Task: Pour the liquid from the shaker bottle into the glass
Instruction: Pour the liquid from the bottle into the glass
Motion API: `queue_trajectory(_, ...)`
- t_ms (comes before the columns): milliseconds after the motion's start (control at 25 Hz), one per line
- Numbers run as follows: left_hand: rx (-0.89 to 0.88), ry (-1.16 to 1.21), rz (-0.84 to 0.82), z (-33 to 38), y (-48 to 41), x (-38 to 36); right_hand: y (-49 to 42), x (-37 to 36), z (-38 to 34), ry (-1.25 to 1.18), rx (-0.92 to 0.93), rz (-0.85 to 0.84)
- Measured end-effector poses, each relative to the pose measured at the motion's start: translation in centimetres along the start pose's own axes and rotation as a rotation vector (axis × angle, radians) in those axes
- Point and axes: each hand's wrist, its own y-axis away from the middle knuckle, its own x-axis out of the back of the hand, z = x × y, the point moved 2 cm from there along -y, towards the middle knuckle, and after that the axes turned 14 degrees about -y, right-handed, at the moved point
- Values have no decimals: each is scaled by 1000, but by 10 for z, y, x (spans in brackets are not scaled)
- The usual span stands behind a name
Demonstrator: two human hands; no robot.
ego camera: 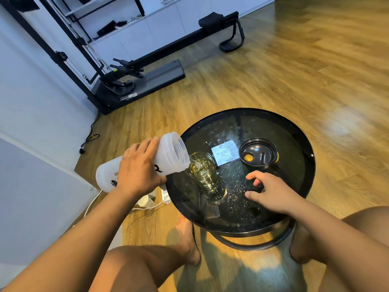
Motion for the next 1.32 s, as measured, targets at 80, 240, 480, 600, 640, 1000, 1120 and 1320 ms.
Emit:
queue_trajectory(80,0,5,-3,0,0,0,0,0,1,2,-2,1)
queue_trajectory(240,0,11,-11,-2,1,-1,0,0,0,5,-3,-1)
queue_trajectory(480,-7,9,-3,-2,1,-1,0,0,-1,7,0,-1)
queue_trajectory(600,-10,10,4,-2,1,-1,1,0,0,7,-4,-2)
queue_trajectory(640,-12,7,7,-2,1,-1,1,0,-1,7,-4,-2)
queue_trajectory(1000,-22,-4,12,-2,-1,-2,0,0,0,2,-2,-3)
queue_trajectory(1120,-22,-8,14,-3,-1,-1,0,0,0,0,0,4)
queue_trajectory(1320,-13,-1,31,-4,-1,-1,0,-1,-1,2,3,1)
